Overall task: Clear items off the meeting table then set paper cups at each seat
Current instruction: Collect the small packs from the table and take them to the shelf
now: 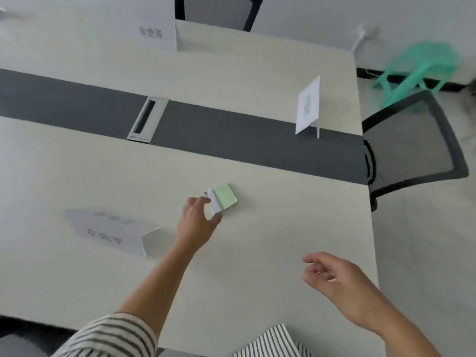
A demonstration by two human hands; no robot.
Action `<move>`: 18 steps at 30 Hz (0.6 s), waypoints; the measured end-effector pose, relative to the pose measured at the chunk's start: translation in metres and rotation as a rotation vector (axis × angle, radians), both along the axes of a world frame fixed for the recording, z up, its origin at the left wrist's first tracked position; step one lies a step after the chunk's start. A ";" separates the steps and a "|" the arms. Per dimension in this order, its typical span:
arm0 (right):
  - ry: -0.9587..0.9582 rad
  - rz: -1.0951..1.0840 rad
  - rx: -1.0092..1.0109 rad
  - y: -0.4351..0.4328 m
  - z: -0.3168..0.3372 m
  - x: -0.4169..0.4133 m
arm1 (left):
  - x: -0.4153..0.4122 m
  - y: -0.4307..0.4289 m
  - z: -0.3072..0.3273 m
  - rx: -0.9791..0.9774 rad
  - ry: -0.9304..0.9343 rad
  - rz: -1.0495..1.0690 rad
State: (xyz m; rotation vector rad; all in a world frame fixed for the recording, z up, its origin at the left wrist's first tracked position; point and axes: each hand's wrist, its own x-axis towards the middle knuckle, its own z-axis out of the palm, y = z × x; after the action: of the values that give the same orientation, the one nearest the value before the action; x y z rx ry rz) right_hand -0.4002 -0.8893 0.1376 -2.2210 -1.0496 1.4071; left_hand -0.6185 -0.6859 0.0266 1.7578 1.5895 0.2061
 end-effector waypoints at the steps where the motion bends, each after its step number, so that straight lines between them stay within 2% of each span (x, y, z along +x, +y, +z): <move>1: -0.004 -0.032 -0.009 0.003 -0.002 -0.001 | 0.009 0.015 -0.010 0.025 0.039 -0.036; 6: -0.015 -0.133 -0.075 0.009 -0.016 -0.009 | 0.030 0.048 -0.062 0.020 0.317 -0.287; 10: -0.021 -0.173 -0.121 0.012 -0.026 -0.016 | 0.031 0.045 -0.071 0.177 0.319 -0.338; 12: -0.028 -0.173 -0.128 0.015 -0.030 -0.019 | 0.033 0.047 -0.066 0.195 0.341 -0.331; 18: -0.045 -0.172 -0.106 0.020 -0.030 -0.028 | 0.038 0.054 -0.049 -0.148 0.317 -0.286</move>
State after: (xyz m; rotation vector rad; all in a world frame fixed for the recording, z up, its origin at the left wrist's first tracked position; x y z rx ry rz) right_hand -0.4280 -0.8692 0.1080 -2.3649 -0.7919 1.3731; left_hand -0.5802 -0.6319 -0.0227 1.9425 1.4963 -0.3345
